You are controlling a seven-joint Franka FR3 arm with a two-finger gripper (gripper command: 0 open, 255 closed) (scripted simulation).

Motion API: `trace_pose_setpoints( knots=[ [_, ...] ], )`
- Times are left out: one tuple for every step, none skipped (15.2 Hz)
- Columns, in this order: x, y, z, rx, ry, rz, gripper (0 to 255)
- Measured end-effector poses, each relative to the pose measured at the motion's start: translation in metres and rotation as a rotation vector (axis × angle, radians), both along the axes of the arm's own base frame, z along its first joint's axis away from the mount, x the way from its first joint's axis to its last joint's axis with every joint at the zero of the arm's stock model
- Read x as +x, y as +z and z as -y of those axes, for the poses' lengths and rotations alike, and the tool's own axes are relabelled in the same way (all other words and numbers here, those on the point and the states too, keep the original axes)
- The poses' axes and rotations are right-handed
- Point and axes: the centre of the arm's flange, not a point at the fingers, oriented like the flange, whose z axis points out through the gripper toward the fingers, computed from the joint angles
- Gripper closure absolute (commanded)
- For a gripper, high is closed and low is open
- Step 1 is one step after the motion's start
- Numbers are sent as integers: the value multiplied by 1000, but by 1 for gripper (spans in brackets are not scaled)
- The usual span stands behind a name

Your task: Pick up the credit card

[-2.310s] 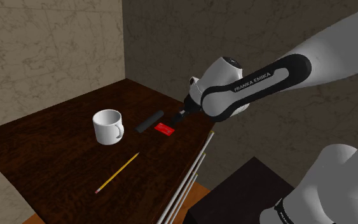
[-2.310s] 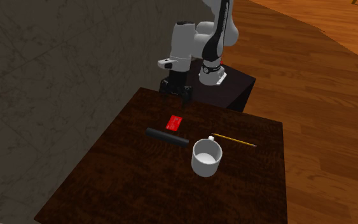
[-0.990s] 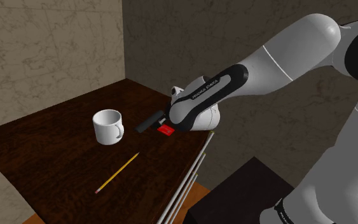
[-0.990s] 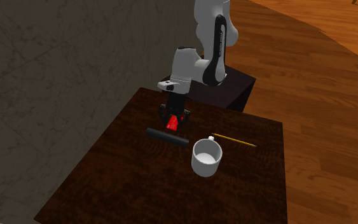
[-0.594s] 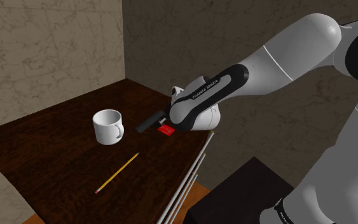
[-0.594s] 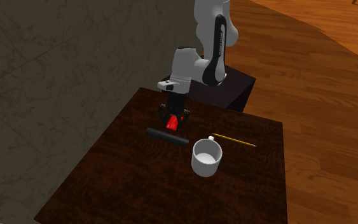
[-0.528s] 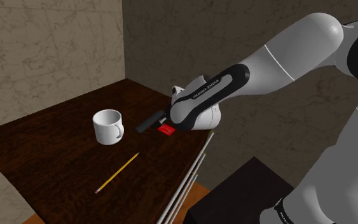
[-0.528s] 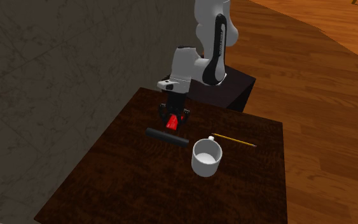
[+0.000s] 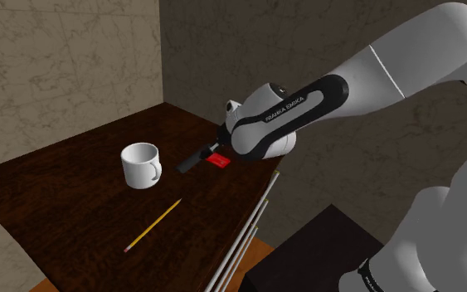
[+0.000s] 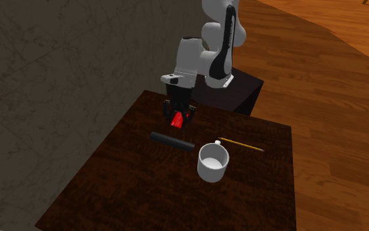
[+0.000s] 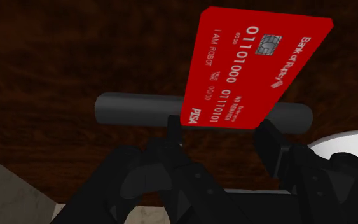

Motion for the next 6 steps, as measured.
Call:
trace_pose_setpoints(
  knots=[
    [-1,5,0,0,0,0,255],
    [-1,10,-1,0,0,0,255],
    [-1,15,-1,0,0,0,255],
    [-1,20,0,0,0,0,255],
    [-1,26,-1,0,0,0,255],
    [-1,30,-1,0,0,0,255]
  ],
)
